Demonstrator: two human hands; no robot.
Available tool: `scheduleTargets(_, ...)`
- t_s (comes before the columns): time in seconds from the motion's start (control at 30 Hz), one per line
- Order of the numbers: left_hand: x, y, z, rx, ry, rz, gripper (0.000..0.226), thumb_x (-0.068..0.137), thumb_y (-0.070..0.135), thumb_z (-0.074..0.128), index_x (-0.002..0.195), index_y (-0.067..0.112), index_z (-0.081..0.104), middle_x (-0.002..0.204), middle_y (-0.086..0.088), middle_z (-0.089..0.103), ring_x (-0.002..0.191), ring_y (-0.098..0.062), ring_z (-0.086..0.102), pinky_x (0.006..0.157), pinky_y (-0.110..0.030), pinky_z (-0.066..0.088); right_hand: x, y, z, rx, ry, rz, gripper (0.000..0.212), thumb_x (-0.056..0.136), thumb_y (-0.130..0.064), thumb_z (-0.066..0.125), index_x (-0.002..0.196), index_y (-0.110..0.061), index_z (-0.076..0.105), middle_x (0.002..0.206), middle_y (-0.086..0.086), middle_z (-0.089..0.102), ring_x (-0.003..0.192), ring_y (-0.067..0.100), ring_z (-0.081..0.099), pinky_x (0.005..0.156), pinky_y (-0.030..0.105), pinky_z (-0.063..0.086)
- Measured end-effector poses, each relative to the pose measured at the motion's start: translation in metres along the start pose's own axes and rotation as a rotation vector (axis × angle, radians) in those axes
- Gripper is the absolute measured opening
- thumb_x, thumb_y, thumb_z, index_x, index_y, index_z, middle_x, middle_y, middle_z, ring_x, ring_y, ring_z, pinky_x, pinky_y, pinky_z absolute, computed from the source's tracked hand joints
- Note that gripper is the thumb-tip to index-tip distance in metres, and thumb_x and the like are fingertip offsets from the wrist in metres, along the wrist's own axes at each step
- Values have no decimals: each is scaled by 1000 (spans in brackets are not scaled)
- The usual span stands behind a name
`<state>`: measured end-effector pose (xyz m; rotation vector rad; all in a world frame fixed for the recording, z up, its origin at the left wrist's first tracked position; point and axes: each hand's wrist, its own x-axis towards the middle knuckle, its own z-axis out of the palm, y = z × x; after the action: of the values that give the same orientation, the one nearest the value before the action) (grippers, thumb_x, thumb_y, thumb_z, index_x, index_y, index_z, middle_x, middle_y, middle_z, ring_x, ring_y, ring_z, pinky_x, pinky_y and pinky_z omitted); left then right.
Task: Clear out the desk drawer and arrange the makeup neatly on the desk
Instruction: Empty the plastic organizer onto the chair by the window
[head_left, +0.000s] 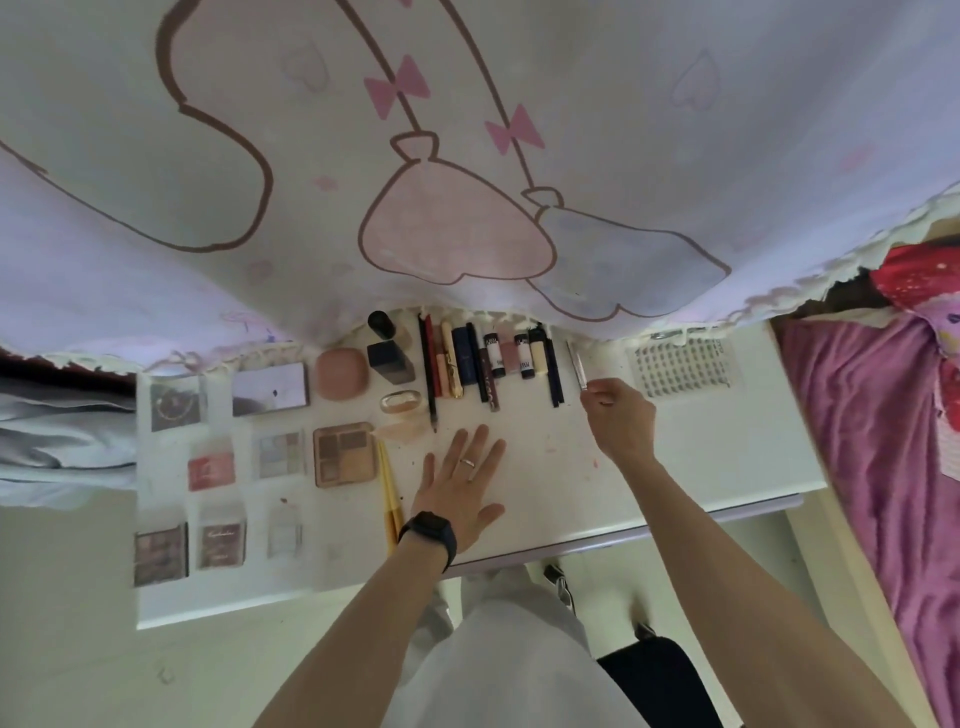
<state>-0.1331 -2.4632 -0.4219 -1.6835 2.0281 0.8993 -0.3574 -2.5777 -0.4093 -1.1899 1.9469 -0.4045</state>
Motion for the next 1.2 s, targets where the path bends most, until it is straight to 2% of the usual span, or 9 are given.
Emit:
scheduleTargets(0.23,3,-3,4,0,-12,4,86,101,53,40,148,38,-31,154,10,-42,146,-20,-33,120,-53,-6,5,-10,18,80,-10,14,12,88,-28,69,100,-25,71,82,-17,68,95,12,67,87,26,51)
scheduleTargets(0.43,4,-6,4,-16,-21,13,88,100,52,42,147,39,-31,153,12,-43,143,-16,-36,120,-52,-7,-17,-4,14,185,1,66,26,85,-31,75,110,-30,67,92,-19,69,82,-9,62,65,10,46)
scheduleTargets(0.57,1,1,-8,-13,-76,-4,85,101,42,46,154,35,-21,155,9,-39,148,-19,-28,120,-53,-3,-62,16,10,162,-2,100,28,87,-26,74,114,-25,68,92,-16,69,79,-12,61,60,4,43)
scheduleTargets(0.63,0,2,-22,5,-105,30,78,101,34,47,159,30,-6,164,4,-24,153,-24,-13,123,-52,7,-94,26,7,156,-14,120,25,90,-23,71,115,-22,70,96,-14,70,83,-10,62,61,2,42)
scheduleTargets(0.7,-3,2,-39,-30,-90,110,65,100,28,48,158,29,18,167,1,4,152,-24,10,122,-44,22,-134,31,4,168,-20,129,21,93,-22,69,114,-24,70,105,-13,72,88,-10,63,66,2,43)
scheduleTargets(0.83,-20,-1,-60,-76,-25,256,53,98,26,50,150,33,40,157,4,35,143,-17,32,116,-35,34,-221,29,7,185,47,138,16,95,-21,67,105,-33,72,107,-16,71,99,2,65,88,20,51)
scheduleTargets(1.0,-55,4,-66,76,-25,466,45,99,35,50,144,36,47,146,3,50,133,-21,47,108,-38,43,-326,30,28,159,275,153,22,97,-20,64,116,-26,73,118,-14,66,110,6,58,99,20,41)
scheduleTargets(1.13,-106,22,-58,130,-26,631,43,99,33,50,142,34,50,138,-3,58,125,-25,54,101,-38,48,-417,36,52,186,464,205,21,96,-28,65,115,-36,70,112,-30,59,111,2,53,82,6,40)
scheduleTargets(1.2,-141,39,-50,137,-30,737,42,98,31,51,140,33,53,135,-2,61,121,-25,57,97,-38,50,-462,44,64,199,568,247,22,95,-29,66,115,-37,69,109,-32,57,111,2,53,82,7,38)
